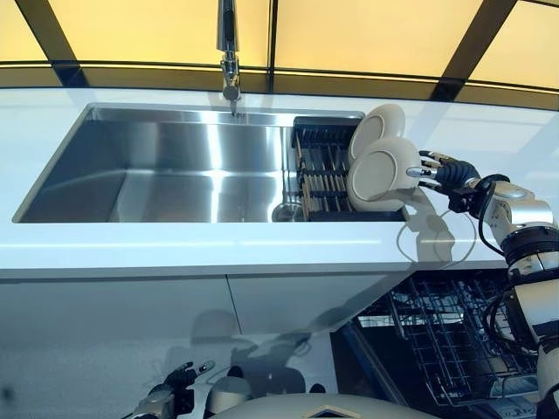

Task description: Take plates into dishwasher

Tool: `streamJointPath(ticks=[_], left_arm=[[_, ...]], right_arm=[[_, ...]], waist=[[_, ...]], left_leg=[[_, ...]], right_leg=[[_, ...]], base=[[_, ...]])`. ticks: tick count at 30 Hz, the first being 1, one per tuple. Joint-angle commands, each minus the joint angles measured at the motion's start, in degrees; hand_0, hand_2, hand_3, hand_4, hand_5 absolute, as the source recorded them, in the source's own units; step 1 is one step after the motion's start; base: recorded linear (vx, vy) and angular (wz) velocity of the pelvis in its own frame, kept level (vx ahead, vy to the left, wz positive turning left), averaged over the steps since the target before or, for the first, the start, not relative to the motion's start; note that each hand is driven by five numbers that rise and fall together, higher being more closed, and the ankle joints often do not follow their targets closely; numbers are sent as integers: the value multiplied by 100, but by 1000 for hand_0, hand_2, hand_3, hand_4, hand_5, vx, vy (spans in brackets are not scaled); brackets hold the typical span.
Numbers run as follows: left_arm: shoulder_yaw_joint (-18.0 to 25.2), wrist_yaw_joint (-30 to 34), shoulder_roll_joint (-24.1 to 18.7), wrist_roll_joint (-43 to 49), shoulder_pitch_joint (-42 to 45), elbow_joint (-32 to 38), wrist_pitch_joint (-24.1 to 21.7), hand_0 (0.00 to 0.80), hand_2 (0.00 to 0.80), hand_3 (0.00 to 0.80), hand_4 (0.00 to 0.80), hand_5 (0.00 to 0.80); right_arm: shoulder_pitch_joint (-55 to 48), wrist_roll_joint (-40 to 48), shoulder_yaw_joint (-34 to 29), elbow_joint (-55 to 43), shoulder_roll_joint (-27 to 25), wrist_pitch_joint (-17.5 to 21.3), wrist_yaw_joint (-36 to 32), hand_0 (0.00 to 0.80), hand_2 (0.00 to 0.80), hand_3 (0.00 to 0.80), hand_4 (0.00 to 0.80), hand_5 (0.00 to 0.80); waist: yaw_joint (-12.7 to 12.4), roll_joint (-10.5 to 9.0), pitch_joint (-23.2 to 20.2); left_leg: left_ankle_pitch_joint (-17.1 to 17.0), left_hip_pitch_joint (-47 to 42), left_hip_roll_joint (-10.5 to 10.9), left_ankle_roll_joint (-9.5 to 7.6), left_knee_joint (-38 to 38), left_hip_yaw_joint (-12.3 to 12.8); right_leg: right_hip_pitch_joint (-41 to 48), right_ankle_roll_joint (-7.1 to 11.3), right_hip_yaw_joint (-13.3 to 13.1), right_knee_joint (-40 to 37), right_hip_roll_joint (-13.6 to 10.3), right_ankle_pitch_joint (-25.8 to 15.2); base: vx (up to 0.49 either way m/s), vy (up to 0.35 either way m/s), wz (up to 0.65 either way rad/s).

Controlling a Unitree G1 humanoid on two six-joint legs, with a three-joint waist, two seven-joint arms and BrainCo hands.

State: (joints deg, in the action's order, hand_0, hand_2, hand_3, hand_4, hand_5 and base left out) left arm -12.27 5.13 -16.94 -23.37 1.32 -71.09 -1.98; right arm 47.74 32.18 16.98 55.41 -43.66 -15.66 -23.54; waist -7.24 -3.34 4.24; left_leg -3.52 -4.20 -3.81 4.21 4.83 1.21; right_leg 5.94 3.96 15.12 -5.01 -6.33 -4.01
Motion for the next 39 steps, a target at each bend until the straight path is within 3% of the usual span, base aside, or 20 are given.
streamJointPath(ticks=[1,15,18,19,32,39], left_arm=[[-303,32,-159,-97,-330,-207,-189,0,0,0,0,0],[-321,58,-142,-112,-324,-241,-271,0,0,0,0,0],[-334,43,-137,-117,-315,-231,-279,0,0,0,0,0],[-332,44,-135,-109,-311,-233,-279,0,0,0,0,0],[-326,-17,-145,-186,-308,-249,-224,0,0,0,0,0],[-312,-56,-139,-188,-319,-247,-220,0,0,0,0,0]], right_arm=[[916,-7,432,302,-103,129,-88,0,0,0,0,0],[952,169,409,573,107,-143,-432,0,0,0,0,0],[956,47,402,636,145,-179,-364,703,703,703,703,703],[962,-27,406,676,148,-182,-367,800,800,800,800,800],[1331,-762,814,863,27,-182,-285,800,800,800,800,800],[1419,-854,887,806,7,37,-34,800,800,800,800,800]], waist=[[-131,-125,34],[-209,-119,36],[-234,-115,35],[-242,-115,32],[-281,-153,45],[-284,-164,35]], left_leg=[[124,56,-14,-14,17,88],[117,49,0,-12,17,43],[116,44,2,-13,17,30],[115,47,5,-14,17,24],[103,54,7,-11,17,6],[96,52,6,-2,17,9]], right_leg=[[78,259,11,1,-247,0],[99,254,74,1,-256,3],[111,256,96,1,-260,3],[112,254,97,1,-258,5],[102,257,90,1,-254,-12],[105,258,86,1,-249,-21]], base=[[0,0,0],[0,1,1],[-1,11,4],[-2,11,5],[-1,2,1],[0,0,0]])
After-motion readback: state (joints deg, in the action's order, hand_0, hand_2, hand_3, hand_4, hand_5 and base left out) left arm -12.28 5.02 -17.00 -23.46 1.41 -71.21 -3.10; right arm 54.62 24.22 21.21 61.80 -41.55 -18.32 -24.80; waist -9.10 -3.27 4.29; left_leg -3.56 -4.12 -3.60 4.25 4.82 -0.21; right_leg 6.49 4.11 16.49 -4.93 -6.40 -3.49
